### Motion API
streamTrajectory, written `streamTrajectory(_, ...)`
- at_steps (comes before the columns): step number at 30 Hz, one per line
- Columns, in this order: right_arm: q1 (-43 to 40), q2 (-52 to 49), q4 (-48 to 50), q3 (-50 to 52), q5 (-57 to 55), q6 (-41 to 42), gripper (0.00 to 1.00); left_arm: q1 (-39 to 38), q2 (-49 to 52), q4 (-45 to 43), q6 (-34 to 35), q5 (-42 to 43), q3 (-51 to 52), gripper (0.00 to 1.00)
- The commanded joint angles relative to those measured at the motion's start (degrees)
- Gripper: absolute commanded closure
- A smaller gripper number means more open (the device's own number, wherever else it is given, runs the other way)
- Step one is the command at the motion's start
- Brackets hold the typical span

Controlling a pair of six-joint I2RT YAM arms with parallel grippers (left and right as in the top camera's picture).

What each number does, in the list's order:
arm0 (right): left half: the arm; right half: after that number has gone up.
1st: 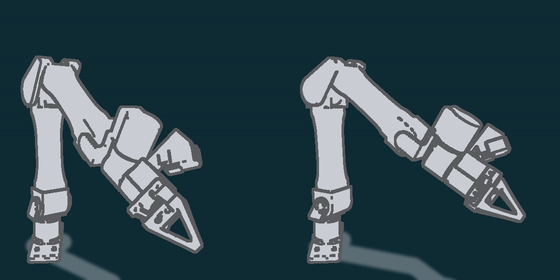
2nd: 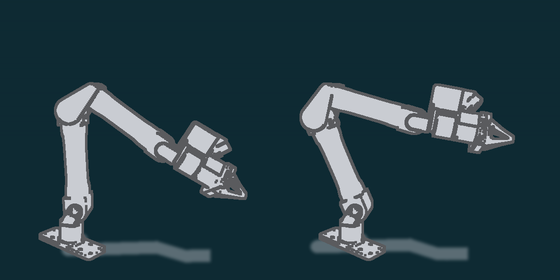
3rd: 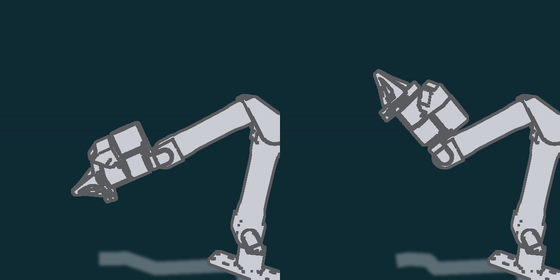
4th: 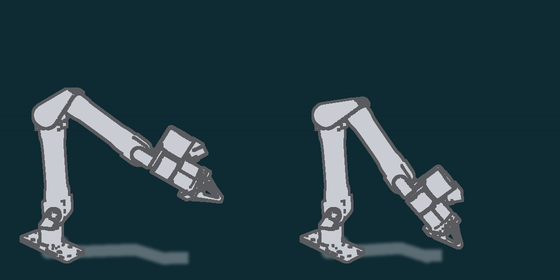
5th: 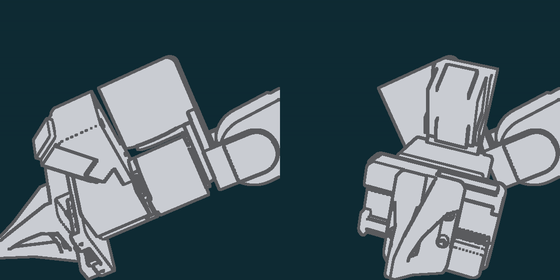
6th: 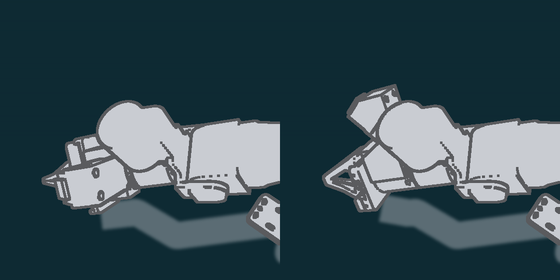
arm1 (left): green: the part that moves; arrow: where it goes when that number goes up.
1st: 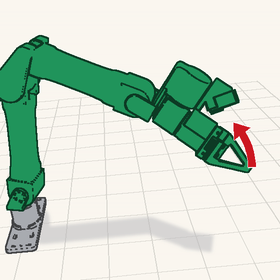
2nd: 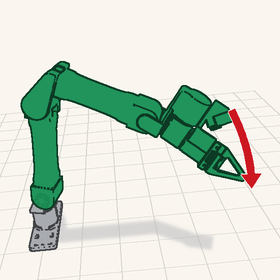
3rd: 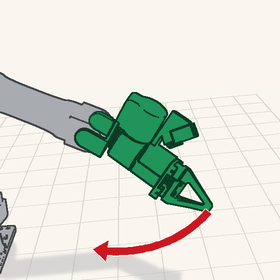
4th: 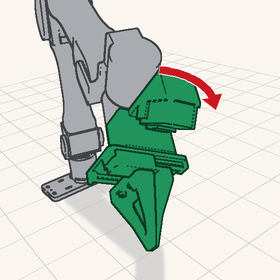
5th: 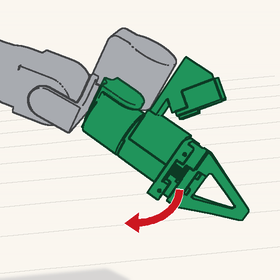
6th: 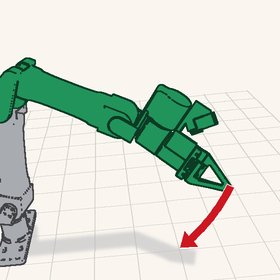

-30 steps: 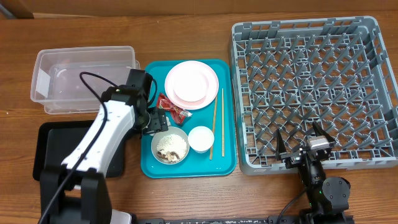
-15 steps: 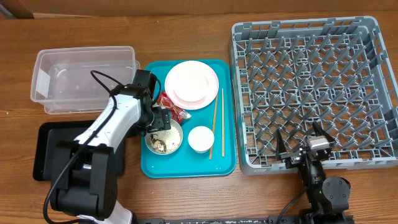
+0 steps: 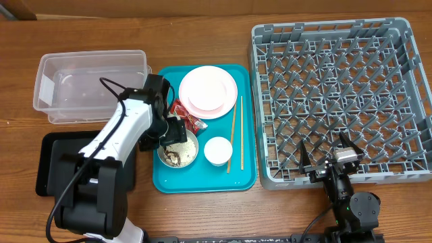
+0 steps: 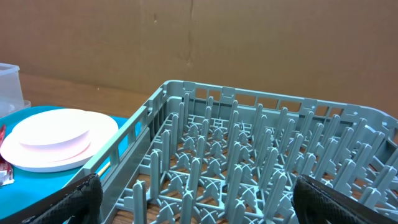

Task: Sort waste into correct bins and load items into the dishwasher
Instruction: 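Lower the left gripper and grasp the rim of the white bowl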

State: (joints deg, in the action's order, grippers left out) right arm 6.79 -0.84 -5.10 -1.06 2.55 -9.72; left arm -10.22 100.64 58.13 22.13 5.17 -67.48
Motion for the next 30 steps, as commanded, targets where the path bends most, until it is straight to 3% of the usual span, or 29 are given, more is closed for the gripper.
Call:
streamTrajectory(1, 0.3, 0.7, 0.5, 0.6, -0.1, -0.2, 0.00, -0.4, -0.4, 3.6, -1.4, 0.2, -5.5, 0.13)
streamTrajectory(8, 0.3, 0.7, 0.5, 0.6, -0.1, -0.2, 0.00, -0.8, -0.4, 9.4, -1.6, 0.0, -9.6, 0.20)
streamTrajectory(12, 0.3, 0.7, 0.5, 0.6, -0.1, -0.2, 0.00, -3.2, -0.4, 9.3, -1.6, 5.0, -9.5, 0.40)
streamTrajectory(17, 0.3, 0.7, 0.5, 0.6, -0.1, -0.2, 0.00, -8.8, -0.4, 8.6, -0.1, 2.5, -9.5, 0.77)
streamTrajectory(18, 0.3, 0.7, 0.5, 0.6, -0.1, -0.2, 0.00, -9.7, -0.4, 8.6, 0.8, 1.1, -9.5, 0.80)
streamTrajectory(23, 0.3, 0.7, 0.5, 0.6, -0.1, -0.2, 0.00, -13.6, -0.3, 8.3, 5.1, -5.8, -9.5, 0.79)
streamTrajectory(30, 0.3, 0.7, 0.5, 0.6, -0.1, -0.2, 0.00, -14.9, -0.3, 6.5, 6.8, -5.8, -9.4, 0.73)
